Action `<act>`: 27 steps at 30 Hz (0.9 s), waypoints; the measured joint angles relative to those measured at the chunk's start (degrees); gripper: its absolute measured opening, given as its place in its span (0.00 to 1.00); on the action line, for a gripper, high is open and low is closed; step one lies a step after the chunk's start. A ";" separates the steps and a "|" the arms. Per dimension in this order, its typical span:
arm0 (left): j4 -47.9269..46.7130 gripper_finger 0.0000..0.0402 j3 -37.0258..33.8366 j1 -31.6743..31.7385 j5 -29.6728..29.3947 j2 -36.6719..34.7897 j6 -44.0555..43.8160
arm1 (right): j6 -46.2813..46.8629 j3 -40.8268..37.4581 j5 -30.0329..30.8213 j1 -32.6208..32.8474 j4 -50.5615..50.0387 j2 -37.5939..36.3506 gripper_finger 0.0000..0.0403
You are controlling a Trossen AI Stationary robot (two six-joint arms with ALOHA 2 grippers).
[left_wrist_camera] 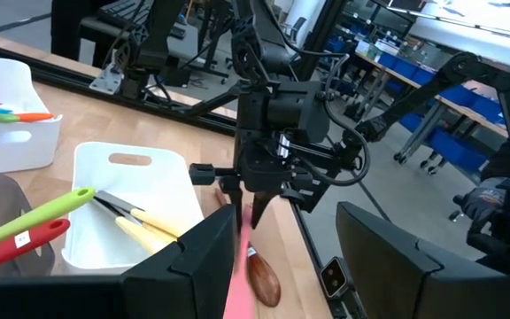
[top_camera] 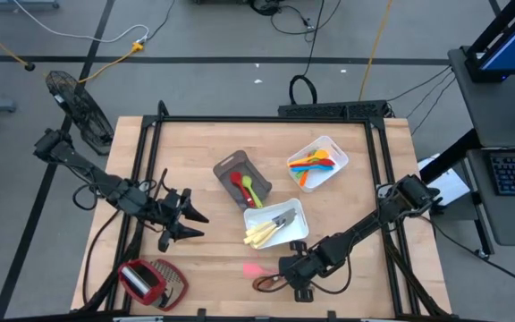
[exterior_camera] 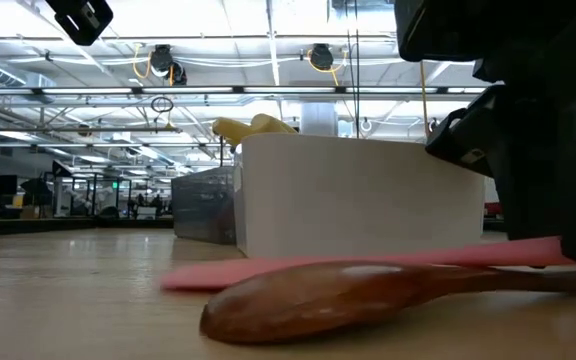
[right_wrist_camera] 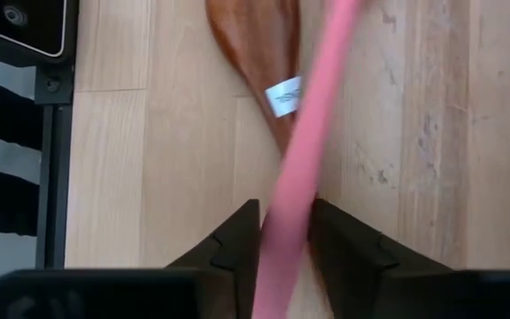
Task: Pick & Place Kitchen Items
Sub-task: Put the pink spatula into the top white bin
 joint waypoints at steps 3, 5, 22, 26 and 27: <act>0.00 0.50 0.00 0.00 -0.01 0.00 0.00 | 0.00 0.00 0.00 0.00 0.01 0.00 0.17; 0.00 0.50 0.00 0.00 -0.01 0.00 0.00 | 0.00 0.00 0.31 0.00 0.01 0.00 0.14; 0.02 0.50 0.00 0.00 -0.03 0.00 1.05 | 0.24 0.02 0.55 -0.21 0.04 -0.07 0.06; 0.02 0.50 0.00 0.00 -0.04 0.01 1.06 | 0.01 0.04 0.59 -0.31 0.07 -0.07 0.02; 0.02 0.50 0.00 0.01 -0.03 0.00 1.07 | 0.00 0.05 0.61 -0.31 0.07 -0.09 0.01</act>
